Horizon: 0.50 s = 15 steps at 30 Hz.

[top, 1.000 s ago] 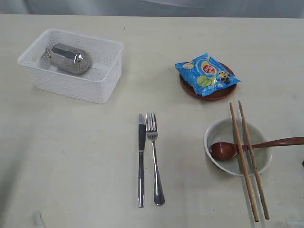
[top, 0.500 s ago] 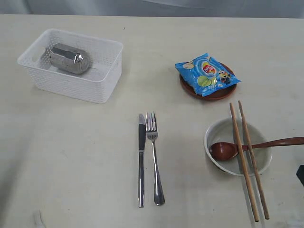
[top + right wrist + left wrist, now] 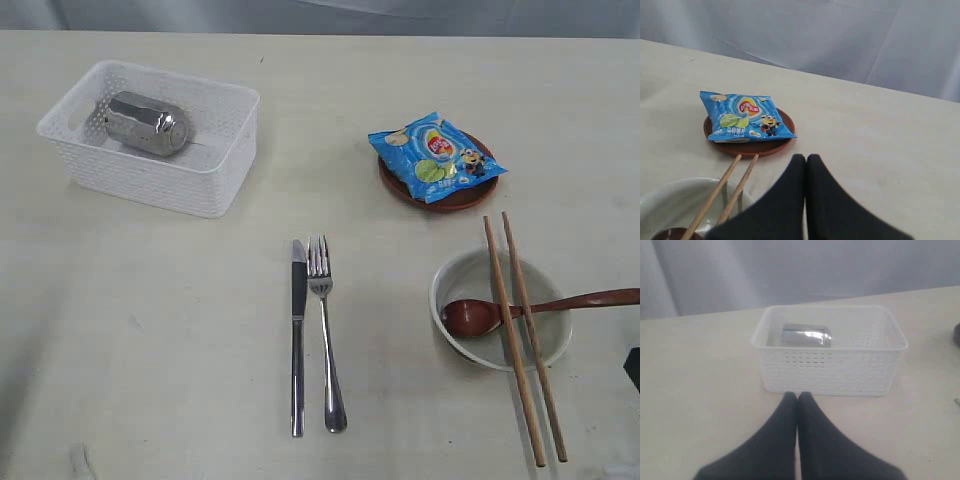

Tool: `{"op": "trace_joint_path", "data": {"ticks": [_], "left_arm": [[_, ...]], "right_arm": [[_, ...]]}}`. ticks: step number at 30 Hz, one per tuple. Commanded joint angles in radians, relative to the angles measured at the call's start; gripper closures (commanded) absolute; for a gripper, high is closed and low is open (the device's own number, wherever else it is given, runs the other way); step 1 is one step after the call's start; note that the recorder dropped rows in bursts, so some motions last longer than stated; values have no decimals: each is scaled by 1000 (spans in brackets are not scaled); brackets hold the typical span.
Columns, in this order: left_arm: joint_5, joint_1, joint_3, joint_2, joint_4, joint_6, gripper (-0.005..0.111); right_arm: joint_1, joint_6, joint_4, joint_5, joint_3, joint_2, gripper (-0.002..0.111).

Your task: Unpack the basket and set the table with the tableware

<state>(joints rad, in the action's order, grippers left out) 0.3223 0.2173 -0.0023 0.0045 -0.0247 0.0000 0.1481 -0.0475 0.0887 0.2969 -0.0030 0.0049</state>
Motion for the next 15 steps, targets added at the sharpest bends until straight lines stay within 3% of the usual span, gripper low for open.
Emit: {"op": "trace_joint_path", "data": {"ticks": [1, 15], "left_arm": [[-2, 4, 2, -5, 4, 0, 107], [-16, 4, 2, -5, -24, 0, 107]], "right_arm": [[-6, 2, 0, 1, 3, -5, 108], [-6, 2, 0, 1, 3, -5, 108]]}}
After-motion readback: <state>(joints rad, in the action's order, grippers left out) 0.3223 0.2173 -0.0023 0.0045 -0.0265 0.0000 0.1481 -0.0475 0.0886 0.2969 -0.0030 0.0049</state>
